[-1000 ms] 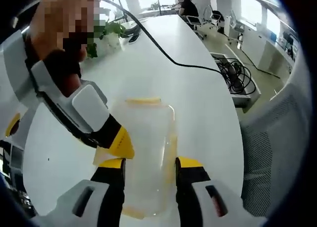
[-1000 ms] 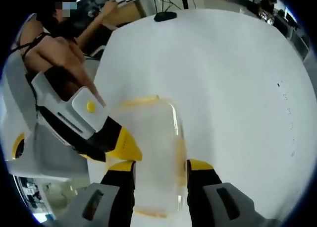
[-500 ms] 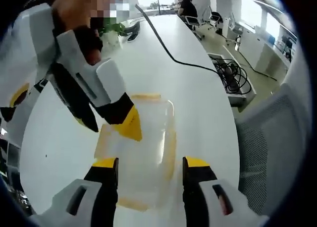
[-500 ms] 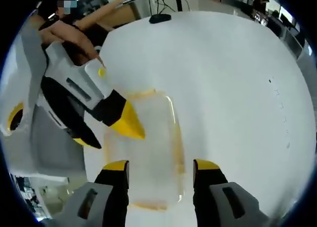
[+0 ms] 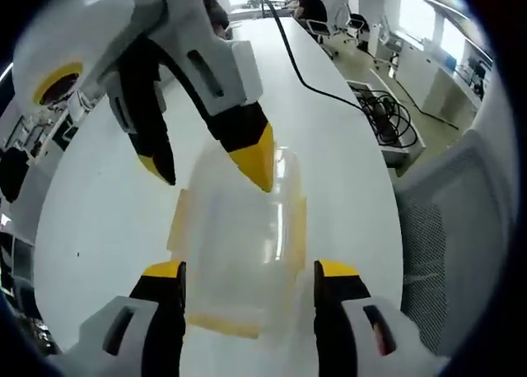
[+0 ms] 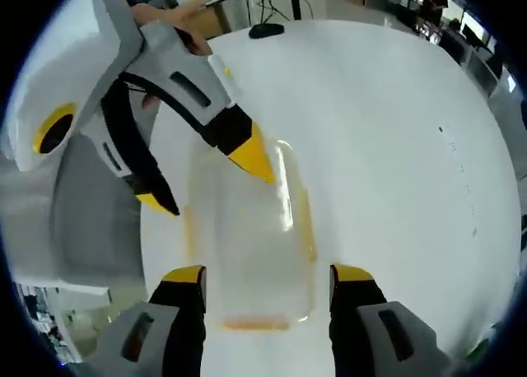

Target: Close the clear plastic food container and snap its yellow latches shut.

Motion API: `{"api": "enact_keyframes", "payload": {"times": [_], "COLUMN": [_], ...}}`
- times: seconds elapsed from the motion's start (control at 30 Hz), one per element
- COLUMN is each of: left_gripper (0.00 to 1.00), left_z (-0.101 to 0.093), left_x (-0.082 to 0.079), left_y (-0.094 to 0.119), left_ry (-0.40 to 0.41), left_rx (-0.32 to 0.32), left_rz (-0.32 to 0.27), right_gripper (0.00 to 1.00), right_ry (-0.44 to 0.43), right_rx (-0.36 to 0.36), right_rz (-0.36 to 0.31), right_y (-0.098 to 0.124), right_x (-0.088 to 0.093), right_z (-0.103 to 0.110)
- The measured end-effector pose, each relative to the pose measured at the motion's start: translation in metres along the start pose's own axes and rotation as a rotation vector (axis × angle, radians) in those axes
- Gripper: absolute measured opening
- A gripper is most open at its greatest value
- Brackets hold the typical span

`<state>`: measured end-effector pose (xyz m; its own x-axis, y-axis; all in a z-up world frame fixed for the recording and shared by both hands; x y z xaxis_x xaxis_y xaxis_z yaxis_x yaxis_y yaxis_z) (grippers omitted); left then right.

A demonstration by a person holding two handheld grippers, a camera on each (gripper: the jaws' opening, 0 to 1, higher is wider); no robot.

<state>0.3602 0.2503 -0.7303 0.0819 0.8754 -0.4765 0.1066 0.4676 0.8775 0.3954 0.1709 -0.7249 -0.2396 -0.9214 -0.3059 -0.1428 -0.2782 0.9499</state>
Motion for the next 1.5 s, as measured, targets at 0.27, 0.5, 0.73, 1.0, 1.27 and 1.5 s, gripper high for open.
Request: {"api": "enact_keyframes", "payload": {"times": [0.27, 0.5, 0.73, 1.0, 1.27, 1.5], "left_gripper": [0.74, 0.77, 0.80, 0.82, 0.81, 0.80], "left_z": [0.008, 0.017, 0.019, 0.019, 0.021, 0.020], "left_x": [0.001, 0.007, 0.014, 0.021, 0.021, 0.022], "left_y": [0.001, -0.002, -0.009, -0.017, -0.020, -0.019], "left_ry": [-0.006, -0.004, -0.019, -0.023, -0.027, -0.035], "left_rx": [0.001, 0.012, 0.040, 0.062, 0.062, 0.066], "left_rz": [0.006, 0.030, 0.067, 0.096, 0.105, 0.097], "right_gripper": [0.66, 0.73, 0.80, 0.81, 0.72, 0.72], "right_ry": [0.039, 0.070, 0.094, 0.122, 0.139, 0.125], "right_rx": [0.015, 0.050, 0.092, 0.149, 0.165, 0.163], "right_rz": [0.017, 0.016, 0.016, 0.005, 0.015, 0.013], "right_y": [0.001, 0.004, -0.002, -0.013, -0.015, -0.015], "right_x": [0.008, 0.012, 0.016, 0.020, 0.022, 0.021], "right_z": [0.010, 0.016, 0.022, 0.024, 0.023, 0.025]}}
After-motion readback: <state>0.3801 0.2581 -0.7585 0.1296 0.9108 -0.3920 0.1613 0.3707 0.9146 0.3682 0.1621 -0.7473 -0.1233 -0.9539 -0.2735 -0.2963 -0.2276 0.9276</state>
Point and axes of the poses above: the point that each gripper's makers call its tool centre point, and the gripper's own axes: y roughly backward along the fingers, z roughly to its left, x roughly out of its underside, the point moved 4 cm from there along y, roughly backward along the fingers, and after that the axes turned 14 degrees about x, right-handed, at the moved point
